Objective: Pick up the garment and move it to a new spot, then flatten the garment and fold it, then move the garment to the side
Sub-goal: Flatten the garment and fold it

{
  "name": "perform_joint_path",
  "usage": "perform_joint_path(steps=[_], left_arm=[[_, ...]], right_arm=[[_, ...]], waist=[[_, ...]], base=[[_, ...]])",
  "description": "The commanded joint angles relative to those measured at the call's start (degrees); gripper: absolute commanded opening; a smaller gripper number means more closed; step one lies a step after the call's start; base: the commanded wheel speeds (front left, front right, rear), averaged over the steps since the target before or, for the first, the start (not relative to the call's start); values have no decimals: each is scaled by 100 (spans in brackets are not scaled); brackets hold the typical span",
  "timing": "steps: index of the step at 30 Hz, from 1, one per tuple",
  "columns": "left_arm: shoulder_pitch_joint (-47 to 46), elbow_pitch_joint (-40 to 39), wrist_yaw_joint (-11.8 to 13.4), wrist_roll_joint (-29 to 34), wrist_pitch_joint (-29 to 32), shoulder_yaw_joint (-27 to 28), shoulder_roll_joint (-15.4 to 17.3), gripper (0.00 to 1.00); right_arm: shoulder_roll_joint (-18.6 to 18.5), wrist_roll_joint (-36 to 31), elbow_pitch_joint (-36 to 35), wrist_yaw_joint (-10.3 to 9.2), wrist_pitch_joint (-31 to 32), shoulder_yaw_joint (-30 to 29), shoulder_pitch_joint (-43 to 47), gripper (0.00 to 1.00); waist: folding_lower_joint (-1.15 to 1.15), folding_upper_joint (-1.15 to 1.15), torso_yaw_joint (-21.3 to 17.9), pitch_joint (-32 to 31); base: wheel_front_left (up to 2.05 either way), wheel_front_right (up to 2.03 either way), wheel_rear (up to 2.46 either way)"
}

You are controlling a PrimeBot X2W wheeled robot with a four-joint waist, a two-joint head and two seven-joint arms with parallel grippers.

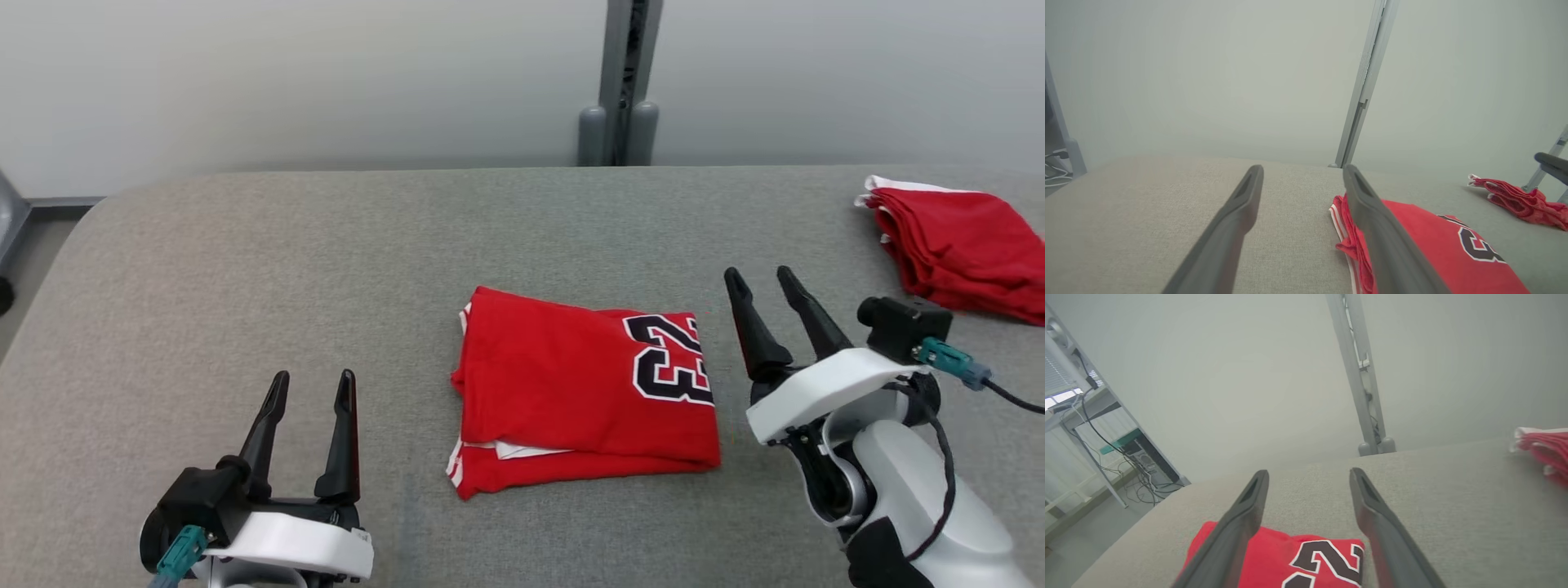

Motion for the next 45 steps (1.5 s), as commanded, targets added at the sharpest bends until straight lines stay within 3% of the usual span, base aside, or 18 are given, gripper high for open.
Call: perform_joint_path(steps=[1, 10, 14, 21, 26, 45], left_arm=[[-58, 40, 49, -42, -21, 15, 20, 100], [-285, 265, 292, -474, -21, 7, 23, 100], [-190, 237, 317, -484, -20, 6, 23, 100], [156, -257, 128, 47, -20, 176, 35, 100], [427, -341, 164, 449, -20, 263, 29, 100], [774, -417, 114, 567, -20, 367, 21, 100]], right_arm=[[4, -260, -86, 2, -27, -137, 132, 100], [7, -1915, -1049, 2, -28, -1401, 981, 100], [-56, -2456, -1745, 2, -28, -1647, 1536, 100], [-24, -2642, -2714, 2, -28, -2024, 2400, 100], [80, -2828, -3064, 2, -29, -2089, 2871, 100], [246, -2776, -2993, 2, -29, -2131, 3202, 100]], waist=[[0, 0, -248, -68], [0, 0, -654, -190], [0, 0, -710, -246], [0, 0, -663, -370], [0, 0, -652, -450], [0, 0, -506, -593]], base=[[0, 0, 0], [0, 0, 0], [0, 0, 0], [0, 0, 0], [0, 0, 0], [0, 0, 0]])
